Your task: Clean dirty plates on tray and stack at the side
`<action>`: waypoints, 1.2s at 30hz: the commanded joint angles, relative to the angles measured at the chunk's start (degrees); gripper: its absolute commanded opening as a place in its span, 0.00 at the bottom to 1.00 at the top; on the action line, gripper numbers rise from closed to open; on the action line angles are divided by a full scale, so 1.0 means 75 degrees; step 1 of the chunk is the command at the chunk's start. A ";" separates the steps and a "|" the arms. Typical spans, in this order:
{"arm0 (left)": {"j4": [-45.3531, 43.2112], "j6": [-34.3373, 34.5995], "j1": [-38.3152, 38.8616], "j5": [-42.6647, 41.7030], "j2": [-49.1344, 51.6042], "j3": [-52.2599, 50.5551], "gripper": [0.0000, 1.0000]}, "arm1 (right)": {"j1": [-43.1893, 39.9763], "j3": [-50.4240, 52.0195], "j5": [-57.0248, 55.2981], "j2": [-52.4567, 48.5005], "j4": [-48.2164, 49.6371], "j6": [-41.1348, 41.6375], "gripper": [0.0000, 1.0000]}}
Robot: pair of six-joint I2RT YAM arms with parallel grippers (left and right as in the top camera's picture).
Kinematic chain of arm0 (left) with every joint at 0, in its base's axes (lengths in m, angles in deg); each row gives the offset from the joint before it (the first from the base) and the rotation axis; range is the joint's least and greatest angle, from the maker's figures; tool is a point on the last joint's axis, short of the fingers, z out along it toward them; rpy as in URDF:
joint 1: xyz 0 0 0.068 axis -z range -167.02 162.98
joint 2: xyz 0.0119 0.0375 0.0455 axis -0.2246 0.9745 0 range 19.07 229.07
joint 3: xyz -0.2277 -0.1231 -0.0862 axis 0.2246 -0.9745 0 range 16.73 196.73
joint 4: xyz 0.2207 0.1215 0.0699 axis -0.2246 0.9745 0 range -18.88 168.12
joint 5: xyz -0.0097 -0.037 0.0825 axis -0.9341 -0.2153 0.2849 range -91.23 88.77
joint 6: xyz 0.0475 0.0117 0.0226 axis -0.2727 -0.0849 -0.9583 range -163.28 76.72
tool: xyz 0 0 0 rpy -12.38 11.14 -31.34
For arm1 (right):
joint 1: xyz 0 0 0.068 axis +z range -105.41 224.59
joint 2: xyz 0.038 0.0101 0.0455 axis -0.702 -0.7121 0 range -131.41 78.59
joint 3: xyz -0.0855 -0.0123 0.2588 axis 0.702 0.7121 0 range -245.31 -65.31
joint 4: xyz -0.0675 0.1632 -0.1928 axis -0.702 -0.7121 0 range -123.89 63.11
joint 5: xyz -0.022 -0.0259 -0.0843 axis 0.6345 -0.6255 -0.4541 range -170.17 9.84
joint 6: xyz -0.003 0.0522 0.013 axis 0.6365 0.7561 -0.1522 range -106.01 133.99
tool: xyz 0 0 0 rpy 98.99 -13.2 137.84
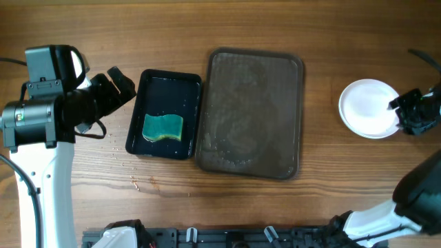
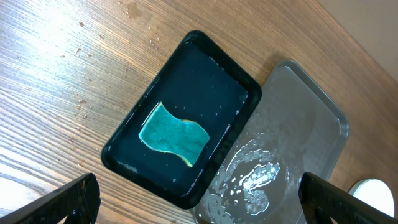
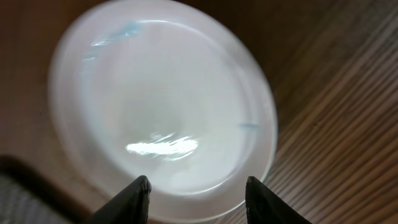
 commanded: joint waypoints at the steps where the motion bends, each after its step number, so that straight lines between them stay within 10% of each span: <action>1: 0.0000 -0.0012 -0.0038 -0.0087 -0.0020 0.0093 1.00 | 0.0551 -0.0119 0.1848 0.1813 -0.0061 -0.0667 0.51; 7: 0.0000 -0.0012 -0.0038 -0.0087 -0.0020 0.0093 1.00 | 0.3378 -0.0119 0.3570 0.4112 -0.0761 -0.3442 0.58; 8: 0.0000 -0.0012 -0.0038 -0.0087 -0.0020 0.0093 1.00 | 0.3958 -0.0119 0.3351 0.4325 -0.0976 -0.3433 1.00; 20: 0.0000 -0.0012 -0.0038 -0.0087 -0.0020 0.0093 1.00 | 0.5528 0.0093 0.1708 0.5418 -0.0600 -0.3442 1.00; 36: 0.0000 -0.0012 -0.0038 -0.0087 -0.0020 0.0093 1.00 | 0.5205 0.8475 0.0140 1.3263 0.5120 -0.4124 1.00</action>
